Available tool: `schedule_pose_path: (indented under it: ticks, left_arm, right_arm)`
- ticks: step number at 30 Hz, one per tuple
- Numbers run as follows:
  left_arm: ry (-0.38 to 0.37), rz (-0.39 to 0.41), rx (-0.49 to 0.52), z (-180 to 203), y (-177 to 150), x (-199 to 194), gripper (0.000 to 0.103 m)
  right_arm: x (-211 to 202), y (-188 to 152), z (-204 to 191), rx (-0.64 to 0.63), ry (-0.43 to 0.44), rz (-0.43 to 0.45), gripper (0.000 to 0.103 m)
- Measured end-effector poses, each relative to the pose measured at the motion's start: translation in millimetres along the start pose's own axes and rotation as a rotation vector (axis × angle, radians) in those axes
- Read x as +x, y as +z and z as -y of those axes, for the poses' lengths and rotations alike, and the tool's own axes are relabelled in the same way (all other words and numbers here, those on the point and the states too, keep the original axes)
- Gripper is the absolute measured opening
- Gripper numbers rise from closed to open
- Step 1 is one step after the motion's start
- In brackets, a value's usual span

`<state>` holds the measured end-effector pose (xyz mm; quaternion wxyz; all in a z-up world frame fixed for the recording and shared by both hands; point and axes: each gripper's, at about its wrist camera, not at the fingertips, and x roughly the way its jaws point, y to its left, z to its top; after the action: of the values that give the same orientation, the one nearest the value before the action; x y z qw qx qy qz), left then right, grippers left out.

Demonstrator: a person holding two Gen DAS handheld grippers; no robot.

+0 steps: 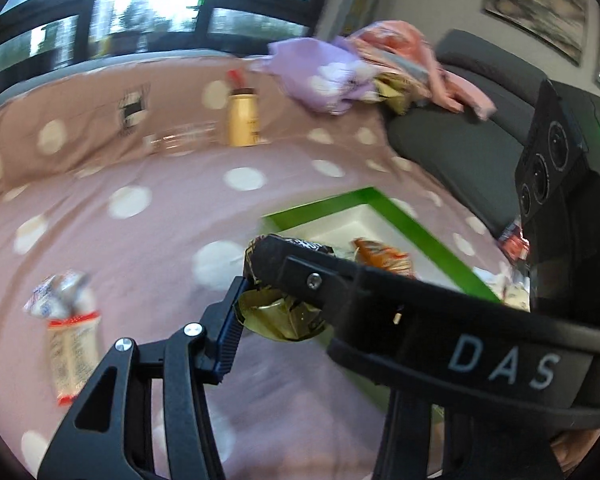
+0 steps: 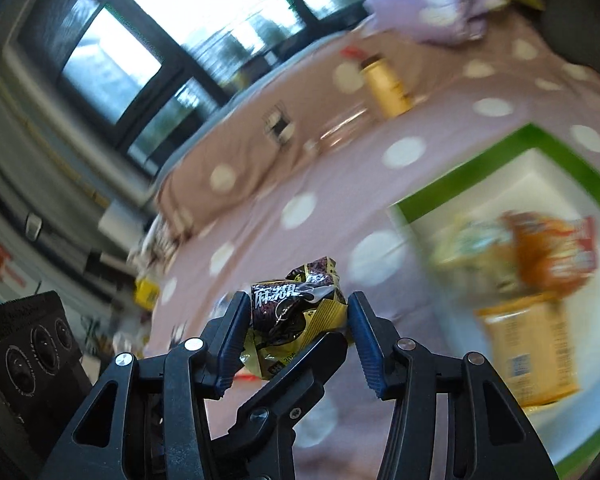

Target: Organize snacks

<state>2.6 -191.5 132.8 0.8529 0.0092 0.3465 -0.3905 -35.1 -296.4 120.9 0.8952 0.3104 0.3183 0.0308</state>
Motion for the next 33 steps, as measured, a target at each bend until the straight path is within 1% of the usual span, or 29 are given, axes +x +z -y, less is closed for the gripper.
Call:
schedule_pose_path:
  ticks: [5, 8, 13, 18, 21, 24, 27, 28, 29, 30, 31, 32, 33]
  left_arm:
    - [-0.073, -0.034, 0.061, 26.8, 11.1, 26.7, 0.049]
    - [-0.105, -0.063, 0.07, 37.2, 12.3, 41.1, 0.049]
    - [-0.159, -0.126, 0.057, 46.7, 12.5, 63.0, 0.049]
    - [-0.172, -0.175, 0.046, 53.7, 9.2, 77.2, 0.049]
    - [-0.184, -0.204, 0.018, 52.3, 6.6, 83.5, 0.049]
    - [-0.199, -0.214, 0.003, 51.7, 5.1, 84.0, 0.05]
    - [-0.198, -0.195, -0.003, 50.2, 6.4, 78.4, 0.053]
    - [-0.197, -0.192, -0.005, 49.1, 7.2, 76.2, 0.056]
    - [-0.199, -0.184, -0.009, 47.1, 8.2, 72.5, 0.062]
    - [-0.202, -0.174, -0.013, 44.7, 9.2, 68.7, 0.065]
    - [-0.204, -0.164, -0.018, 41.7, 10.5, 64.7, 0.073]
    - [-0.204, -0.151, -0.026, 37.3, 12.1, 58.3, 0.077]
    - [-0.2, -0.141, -0.033, 33.7, 13.2, 54.1, 0.078]
  right_arm:
    - [-23.2, 12.7, 36.8, 0.089, -0.048, 0.067, 0.054]
    - [-28.6, 16.1, 52.8, 0.128, -0.074, 0.078, 0.054]
    - [-34.7, 16.4, 80.8, 0.205, -0.094, 0.07, 0.054]
    - [-31.3, 15.8, 99.7, 0.27, -0.113, 0.045, 0.054]
    - [-28.2, 15.4, 105.8, 0.294, -0.133, 0.032, 0.054]
    - [-27.3, 14.1, 111.1, 0.321, -0.145, 0.03, 0.054]
    - [-30.8, 14.4, 110.9, 0.316, -0.153, 0.044, 0.054]
    - [-32.2, 14.5, 109.9, 0.313, -0.157, 0.051, 0.054]
    - [-34.8, 14.9, 108.5, 0.308, -0.164, 0.064, 0.055]
    - [-36.3, 15.2, 107.3, 0.305, -0.17, 0.072, 0.057]
    - [-36.9, 15.6, 106.5, 0.301, -0.176, 0.078, 0.062]
    - [-37.7, 15.7, 105.4, 0.298, -0.18, 0.085, 0.066]
    - [-38.6, 15.9, 104.4, 0.296, -0.18, 0.092, 0.067]
